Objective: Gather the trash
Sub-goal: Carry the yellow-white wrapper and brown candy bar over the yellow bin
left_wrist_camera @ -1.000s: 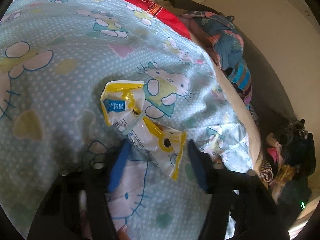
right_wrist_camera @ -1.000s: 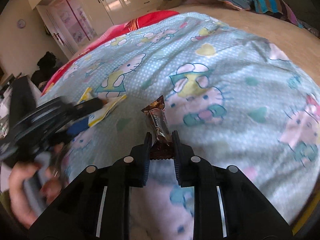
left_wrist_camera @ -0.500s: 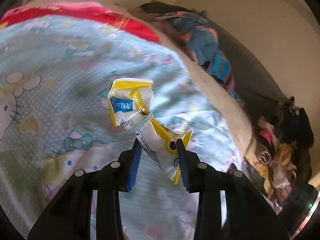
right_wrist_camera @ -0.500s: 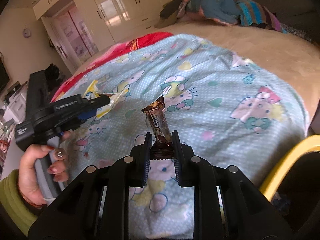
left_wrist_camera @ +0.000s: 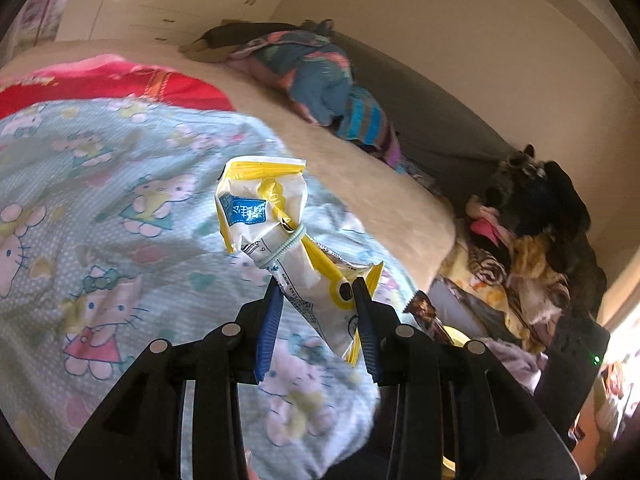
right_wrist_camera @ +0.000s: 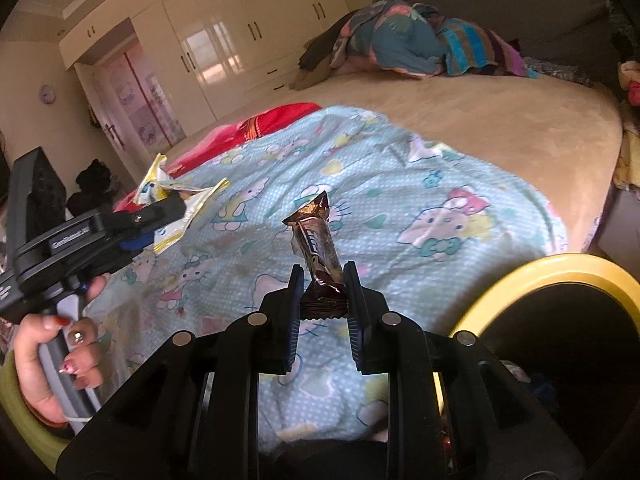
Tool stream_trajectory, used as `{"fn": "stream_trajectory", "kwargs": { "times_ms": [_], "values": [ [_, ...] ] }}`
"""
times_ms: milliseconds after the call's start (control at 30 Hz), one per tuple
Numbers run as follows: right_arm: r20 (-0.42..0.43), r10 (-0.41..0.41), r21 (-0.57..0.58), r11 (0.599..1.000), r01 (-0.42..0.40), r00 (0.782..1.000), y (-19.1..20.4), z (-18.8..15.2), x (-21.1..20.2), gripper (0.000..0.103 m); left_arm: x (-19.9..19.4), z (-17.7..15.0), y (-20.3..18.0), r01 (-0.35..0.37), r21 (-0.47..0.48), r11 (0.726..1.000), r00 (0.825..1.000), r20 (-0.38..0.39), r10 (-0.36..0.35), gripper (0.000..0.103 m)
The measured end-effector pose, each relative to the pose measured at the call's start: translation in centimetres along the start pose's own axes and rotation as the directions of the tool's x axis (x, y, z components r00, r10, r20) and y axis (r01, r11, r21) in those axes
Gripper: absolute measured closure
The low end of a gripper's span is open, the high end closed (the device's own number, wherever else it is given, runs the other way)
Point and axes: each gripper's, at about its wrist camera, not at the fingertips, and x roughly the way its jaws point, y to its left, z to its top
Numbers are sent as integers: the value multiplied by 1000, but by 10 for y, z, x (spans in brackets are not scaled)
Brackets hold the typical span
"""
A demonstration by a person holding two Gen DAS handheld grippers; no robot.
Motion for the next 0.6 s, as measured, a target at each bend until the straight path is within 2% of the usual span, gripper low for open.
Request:
{"fn": "stream_trajectory", "kwargs": {
  "times_ms": [367, 600],
  "values": [
    [48, -57, 36, 998, 56, 997, -31, -2, -45, 88, -9, -18, -56, 64, 138, 988, 998, -28, -61, 69],
    [51, -125, 53, 991, 122, 991, -55, -10, -65, 88, -7, -33, -85, 106, 207, 973, 994, -61, -95, 69]
  ]
}}
